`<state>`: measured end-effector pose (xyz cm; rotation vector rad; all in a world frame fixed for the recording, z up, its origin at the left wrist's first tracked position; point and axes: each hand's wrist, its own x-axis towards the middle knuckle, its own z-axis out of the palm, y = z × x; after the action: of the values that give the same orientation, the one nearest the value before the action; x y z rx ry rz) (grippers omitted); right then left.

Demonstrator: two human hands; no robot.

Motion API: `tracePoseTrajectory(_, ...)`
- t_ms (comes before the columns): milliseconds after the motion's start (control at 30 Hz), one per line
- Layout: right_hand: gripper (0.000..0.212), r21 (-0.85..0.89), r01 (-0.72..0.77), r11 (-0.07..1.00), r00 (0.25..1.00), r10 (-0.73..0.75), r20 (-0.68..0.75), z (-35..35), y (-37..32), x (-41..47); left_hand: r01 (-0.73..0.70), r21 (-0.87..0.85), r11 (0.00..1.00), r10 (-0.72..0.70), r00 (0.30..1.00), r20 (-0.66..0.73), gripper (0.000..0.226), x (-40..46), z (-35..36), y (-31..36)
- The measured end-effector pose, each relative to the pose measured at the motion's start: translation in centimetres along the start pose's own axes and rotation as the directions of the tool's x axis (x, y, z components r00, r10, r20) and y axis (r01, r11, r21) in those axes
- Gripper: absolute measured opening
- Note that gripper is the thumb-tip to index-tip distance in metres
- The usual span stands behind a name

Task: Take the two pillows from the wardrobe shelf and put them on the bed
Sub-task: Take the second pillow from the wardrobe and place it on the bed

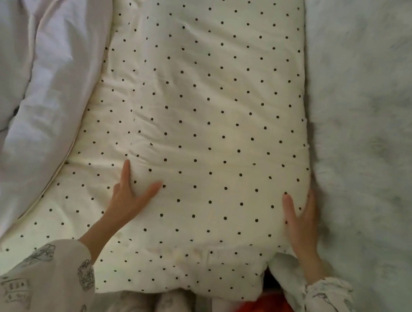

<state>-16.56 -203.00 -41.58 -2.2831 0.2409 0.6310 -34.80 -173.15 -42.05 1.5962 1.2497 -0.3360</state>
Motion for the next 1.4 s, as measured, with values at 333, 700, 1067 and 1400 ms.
tracePoseTrajectory(333,0.076,0.137,0.108,0.985,0.983,-0.085,-0.161,-0.8,0.7,-3.2,-0.085,-0.217,0.973,0.065,0.993,-0.097,0.099,-3.0,0.4,-3.9)
tracePoseTrajectory(700,0.075,0.098,0.157,0.983,0.983,-0.146,-0.108,-0.3,3.9,-4.1,-0.093,-0.188,0.978,0.086,0.995,-0.046,0.09,-3.1,0.2,-6.3)
tracePoseTrajectory(1067,0.066,-0.16,0.256,0.953,0.967,-0.25,0.06,-1.5,5.4,-5.4,0.078,-0.033,0.996,-0.078,0.997,-0.021,0.084,-5.9,0.5,-6.7)
tracePoseTrajectory(1400,0.059,-0.202,0.131,0.971,0.989,-0.113,0.097,-2.5,5.0,-5.1,0.115,-0.147,0.983,-0.117,0.993,-0.007,0.073,-6.7,1.4,-5.9)
